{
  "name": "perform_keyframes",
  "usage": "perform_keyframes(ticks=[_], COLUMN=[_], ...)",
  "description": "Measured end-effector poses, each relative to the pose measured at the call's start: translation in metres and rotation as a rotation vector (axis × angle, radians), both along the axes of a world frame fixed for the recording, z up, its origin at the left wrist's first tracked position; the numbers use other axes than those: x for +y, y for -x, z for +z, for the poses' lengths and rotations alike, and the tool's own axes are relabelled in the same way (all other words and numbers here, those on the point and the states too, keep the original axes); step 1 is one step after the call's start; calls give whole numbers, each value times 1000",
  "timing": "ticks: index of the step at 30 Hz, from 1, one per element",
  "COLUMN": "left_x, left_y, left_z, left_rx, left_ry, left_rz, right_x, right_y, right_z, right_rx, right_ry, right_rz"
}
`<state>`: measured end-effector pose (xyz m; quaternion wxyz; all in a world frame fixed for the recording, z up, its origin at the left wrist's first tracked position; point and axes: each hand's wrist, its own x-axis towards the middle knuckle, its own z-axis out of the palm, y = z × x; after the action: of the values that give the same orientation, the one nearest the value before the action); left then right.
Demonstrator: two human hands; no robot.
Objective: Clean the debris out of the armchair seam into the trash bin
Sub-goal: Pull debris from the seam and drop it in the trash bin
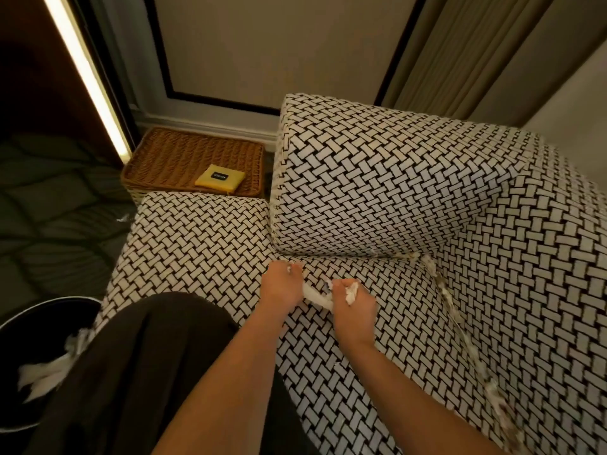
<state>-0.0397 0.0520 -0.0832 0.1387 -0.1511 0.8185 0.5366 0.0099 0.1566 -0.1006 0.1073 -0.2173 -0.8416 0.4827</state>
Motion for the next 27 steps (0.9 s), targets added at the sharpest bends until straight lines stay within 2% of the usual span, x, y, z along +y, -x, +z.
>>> perform_keyframes(ticks=[4, 8, 12, 15, 18, 22, 27], left_x=[-21, -58, -108, -148, -189, -242, -292], left_y=[-9, -12, -20, -25, -34, -54, -71], left_z=[38, 67, 98, 112, 114, 106, 72], left_rx=[25, 19, 49, -38, -24, 34, -74], left_ry=[-98, -163, -266, -413, -546, -538, -496], left_rz=[-9, 122, 255, 421, 544, 560, 629], right_x=[-24, -60, -112, -149, -186, -243, -309], right_y=[6, 17, 21, 25, 32, 37, 36], right_z=[30, 70, 104, 118, 125, 117, 72], right_rx=[-12, -34, -137, -211, -277, -357, -441], right_ry=[235, 480, 691, 696, 619, 539, 414], right_rz=[6, -1, 48, 174, 294, 467, 580])
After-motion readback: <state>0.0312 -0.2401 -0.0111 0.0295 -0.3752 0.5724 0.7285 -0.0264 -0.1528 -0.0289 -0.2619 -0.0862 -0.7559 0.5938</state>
